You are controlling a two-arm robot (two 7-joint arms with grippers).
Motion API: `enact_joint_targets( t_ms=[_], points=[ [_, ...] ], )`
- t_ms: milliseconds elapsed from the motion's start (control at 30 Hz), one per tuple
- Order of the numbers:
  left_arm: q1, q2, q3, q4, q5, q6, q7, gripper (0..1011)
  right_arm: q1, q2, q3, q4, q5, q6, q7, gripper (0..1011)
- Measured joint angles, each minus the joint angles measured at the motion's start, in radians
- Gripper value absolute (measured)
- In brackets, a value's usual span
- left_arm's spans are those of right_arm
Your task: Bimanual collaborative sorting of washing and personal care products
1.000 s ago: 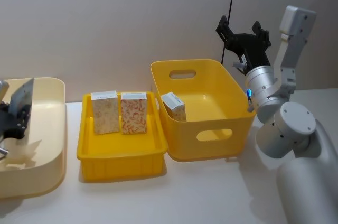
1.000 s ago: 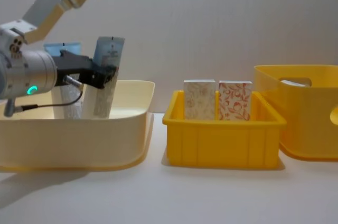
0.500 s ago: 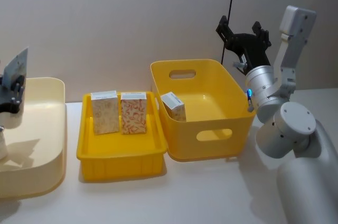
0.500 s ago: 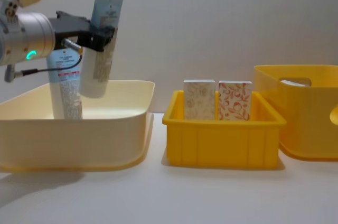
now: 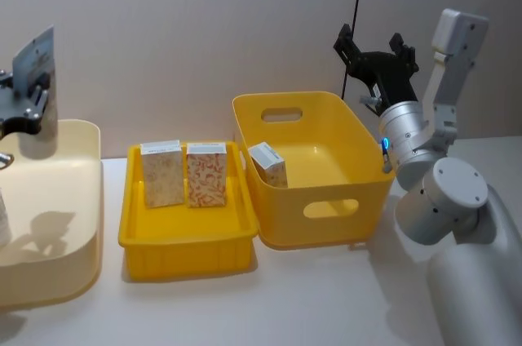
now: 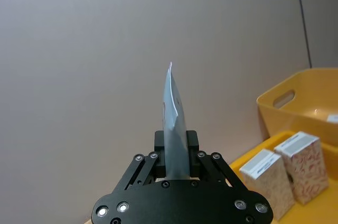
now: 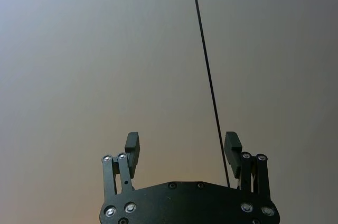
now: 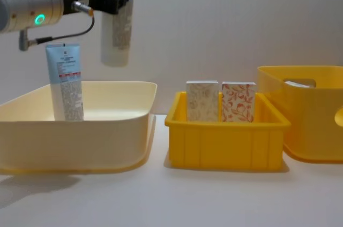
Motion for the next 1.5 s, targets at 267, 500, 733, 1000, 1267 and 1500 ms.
enact_joint_targets(
  t_ms=[267,500,733,1000,1267,1500],
  points=[
    [-0.055,-0.026,-0.021,0.058,-0.078,-0.051,-0.099,229,0.000,0.000,0.000,0.000,0.000,0.000,0.000,1001],
    [-0.107,-0.048,-0.032,0.123,-0.152,-0.088,-0.198,229,0.000,0.000,0.000,0.000,0.000,0.000,0.000,1001],
    [-0.158,-0.061,-0.034,0.192,-0.212,-0.113,-0.299,229,0.000,0.000,0.000,0.000,0.000,0.000,0.000,1001],
    [-0.200,-0.068,-0.030,0.248,-0.255,-0.131,-0.375,229,0.000,0.000,0.000,0.000,0.000,0.000,0.000,1001],
    [-0.221,-0.071,-0.027,0.276,-0.275,-0.139,-0.409,227,0.000,0.000,0.000,0.000,0.000,0.000,0.000,1001],
    [-0.232,-0.073,-0.026,0.291,-0.285,-0.144,-0.430,229,0.000,0.000,0.000,0.000,0.000,0.000,0.000,1001]
  ],
)
